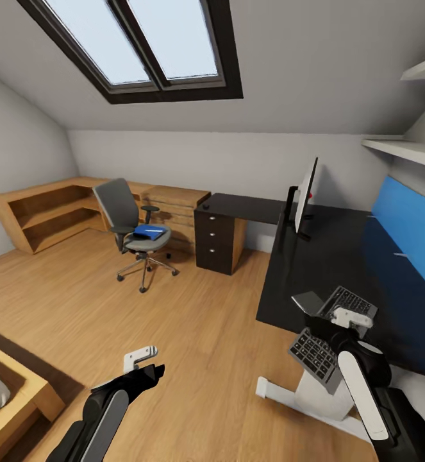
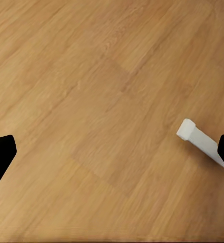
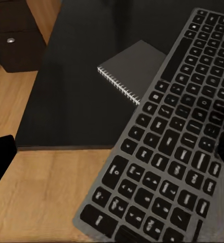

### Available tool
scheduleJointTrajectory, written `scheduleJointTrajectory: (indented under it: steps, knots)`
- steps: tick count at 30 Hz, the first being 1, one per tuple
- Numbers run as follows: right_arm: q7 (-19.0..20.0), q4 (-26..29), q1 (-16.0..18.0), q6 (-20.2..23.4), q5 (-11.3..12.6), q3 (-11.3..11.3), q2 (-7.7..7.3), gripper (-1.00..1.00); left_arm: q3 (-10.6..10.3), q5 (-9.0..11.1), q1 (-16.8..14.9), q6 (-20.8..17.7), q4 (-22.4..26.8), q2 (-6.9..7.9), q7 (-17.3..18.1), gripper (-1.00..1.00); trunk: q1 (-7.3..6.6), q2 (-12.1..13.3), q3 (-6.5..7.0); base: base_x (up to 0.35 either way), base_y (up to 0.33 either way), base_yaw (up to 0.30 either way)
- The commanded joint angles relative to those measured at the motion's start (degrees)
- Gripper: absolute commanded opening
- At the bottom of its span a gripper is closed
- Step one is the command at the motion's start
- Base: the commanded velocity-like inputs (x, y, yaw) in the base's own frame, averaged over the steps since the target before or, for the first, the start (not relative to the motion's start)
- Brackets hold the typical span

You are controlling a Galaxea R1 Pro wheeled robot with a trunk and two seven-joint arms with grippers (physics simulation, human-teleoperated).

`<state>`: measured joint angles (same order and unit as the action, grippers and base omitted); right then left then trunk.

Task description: In the bedroom, organize the workspace by keeping the computer under the desk, ensuring the monitor is on the desk, placing the keyboard on the desk next to the monitor, placing the mouse on the desk next to the keyboard, moving the folder from the swivel chair onto the desk next to the mouse, stacking the notebook on top of the folder with the pen on top of the notebook, and positioning the swivel chair next to the desk.

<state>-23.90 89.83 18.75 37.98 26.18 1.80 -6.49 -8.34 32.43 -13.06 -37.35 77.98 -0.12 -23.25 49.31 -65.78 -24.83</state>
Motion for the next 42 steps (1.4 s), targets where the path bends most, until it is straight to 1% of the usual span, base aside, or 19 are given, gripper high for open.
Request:
scheduleJointTrajectory:
  steps: [1,23,30,42]
  knots:
    - [-0.54,0.08,0.06,0.16,0.6,-0.05,-0.01,1.0,-0.06,0.61,-0.03,-0.09,0.07,0.02,-0.55,1.0,-0.02,-0.05,-0.07,-0.267,0.229,-0.297]
    - [-0.53,0.08,0.06,0.08,0.59,-0.05,-0.01,1.0,-0.01,0.62,-0.03,-0.09,0.02,0.03,-0.56,1.0,-0.02,-0.05,-0.09,-0.23,0.261,-0.288]
    - [-0.55,0.08,0.06,0.09,0.62,-0.05,-0.01,1.0,-0.01,0.75,-0.03,-0.09,-0.01,0.03,-0.56,1.0,-0.02,-0.05,-0.1,-0.216,0.272,-0.065]
    - [-0.53,0.0,0.06,0.08,0.63,-0.05,-0.01,1.0,-0.06,0.79,-0.03,-0.09,-0.02,-0.02,-0.56,1.0,-0.02,-0.05,-0.1,-0.183,0.291,-0.007]
